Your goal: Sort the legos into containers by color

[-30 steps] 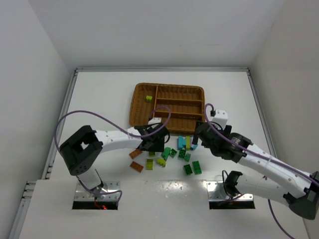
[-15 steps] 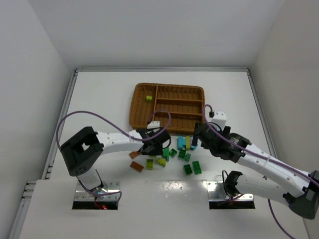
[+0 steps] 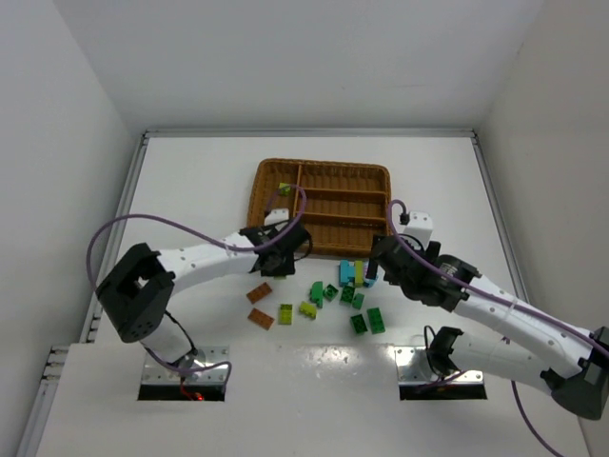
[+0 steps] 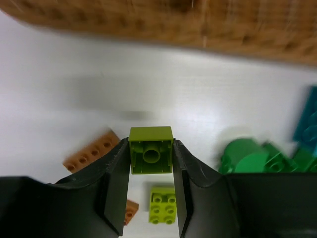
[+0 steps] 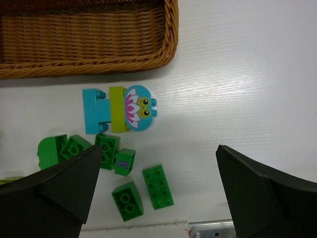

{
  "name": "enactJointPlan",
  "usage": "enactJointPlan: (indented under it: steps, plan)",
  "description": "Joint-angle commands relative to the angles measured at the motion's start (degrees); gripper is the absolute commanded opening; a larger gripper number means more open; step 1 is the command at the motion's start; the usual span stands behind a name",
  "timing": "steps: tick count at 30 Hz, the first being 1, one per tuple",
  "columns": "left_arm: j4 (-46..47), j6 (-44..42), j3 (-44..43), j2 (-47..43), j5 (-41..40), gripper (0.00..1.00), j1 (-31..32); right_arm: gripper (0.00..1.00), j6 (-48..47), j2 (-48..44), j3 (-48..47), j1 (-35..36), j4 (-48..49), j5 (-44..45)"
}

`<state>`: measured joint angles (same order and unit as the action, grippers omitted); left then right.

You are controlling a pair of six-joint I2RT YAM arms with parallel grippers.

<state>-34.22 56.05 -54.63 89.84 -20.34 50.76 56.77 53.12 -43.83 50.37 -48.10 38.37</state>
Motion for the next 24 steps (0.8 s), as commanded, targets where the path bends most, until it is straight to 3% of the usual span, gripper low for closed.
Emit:
enactJointPlan:
  steps: [1,9,11,12,15,20,24]
  plan:
    - [-2.08,-4.36,-5.56,-4.14,-3.74,0.36,-4.52,1.00,0.27,-0.83,0.24,0.17,0.28,0.65]
    - [0.11,-12.10,-20.50,7.70,-5.58,0.36,-16.65,1.00,0.27,-0.83,-0.29,0.17,-0.33,1.18]
    - [0.12,-12.63,-24.01,11.04,-4.89,0.49,-19.72,1.00,0.27,-0.83,-0.81,0.17,-0.33,1.18]
    - [0.12,-14.20,-27.77,14.01,-4.36,0.72,-20.43,1.00,0.27,-0.83,-1.34,0.17,-0.85,1.18]
    - [-1.54,-16.23,-33.85,15.98,-4.36,0.84,-21.06,1.00,0.27,-1.35,-1.86,0.17,-0.86,1.18]
    - [-2.26,-17.64,-29.50,7.47,-2.87,0.83,-17.12,1.00,0.27,-1.97,-0.47,0.17,-0.34,1.18]
    - [-2.26,-11.26,-16.41,-2.55,-0.76,0.78,-11.67,1.00,0.27,-1.97,0.67,0.17,0.89,0.65]
